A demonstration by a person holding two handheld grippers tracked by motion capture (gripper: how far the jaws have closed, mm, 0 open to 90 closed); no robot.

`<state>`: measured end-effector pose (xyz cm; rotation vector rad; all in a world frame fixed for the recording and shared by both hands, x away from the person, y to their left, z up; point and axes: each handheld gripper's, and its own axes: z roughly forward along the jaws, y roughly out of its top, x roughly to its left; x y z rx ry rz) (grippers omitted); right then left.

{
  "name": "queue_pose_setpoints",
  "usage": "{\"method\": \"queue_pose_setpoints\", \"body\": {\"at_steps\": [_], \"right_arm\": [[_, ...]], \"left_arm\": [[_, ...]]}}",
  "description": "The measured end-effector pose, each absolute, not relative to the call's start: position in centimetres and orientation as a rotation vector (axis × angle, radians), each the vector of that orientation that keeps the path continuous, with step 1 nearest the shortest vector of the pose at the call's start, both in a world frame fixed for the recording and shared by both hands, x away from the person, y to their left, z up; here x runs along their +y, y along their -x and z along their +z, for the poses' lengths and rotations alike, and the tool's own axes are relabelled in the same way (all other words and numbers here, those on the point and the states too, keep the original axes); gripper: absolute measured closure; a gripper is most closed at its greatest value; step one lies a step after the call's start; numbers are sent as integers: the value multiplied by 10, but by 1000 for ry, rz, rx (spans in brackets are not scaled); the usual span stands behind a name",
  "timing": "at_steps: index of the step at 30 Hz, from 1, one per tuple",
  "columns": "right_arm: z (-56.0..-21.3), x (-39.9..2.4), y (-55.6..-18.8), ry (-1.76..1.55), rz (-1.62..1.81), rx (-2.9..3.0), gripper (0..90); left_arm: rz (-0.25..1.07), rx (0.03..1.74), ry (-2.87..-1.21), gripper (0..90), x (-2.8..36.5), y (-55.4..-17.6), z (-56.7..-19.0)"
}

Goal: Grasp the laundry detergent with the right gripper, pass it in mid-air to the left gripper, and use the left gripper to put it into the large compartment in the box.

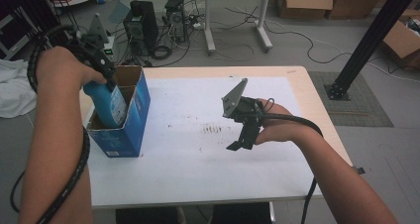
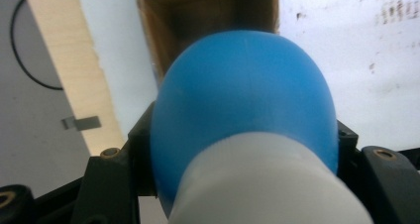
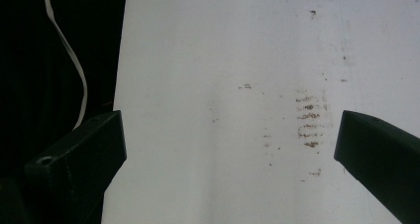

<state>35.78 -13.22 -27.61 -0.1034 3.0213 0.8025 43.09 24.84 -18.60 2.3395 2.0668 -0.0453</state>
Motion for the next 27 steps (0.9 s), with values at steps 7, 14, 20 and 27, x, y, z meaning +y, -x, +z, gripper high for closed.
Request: {"method": "queue_pose_setpoints", "body": {"at_steps": [7, 14, 20, 27], "right_arm": [[-279, -128, -356, 116, 791, 3026, 0], [-282, -129, -356, 91, 753, 3053, 0], [-282, -131, -357, 75, 745, 3058, 0], [-285, -130, -357, 78, 744, 3061, 0]], "left_arm": [[-69, 2087, -2328, 387, 249, -433, -230], [-61, 2083, -2346, 387, 250, -434, -261], [-73, 2079, -2346, 387, 249, -435, -277], [-73, 2072, -2333, 387, 248, -436, -289]]}}
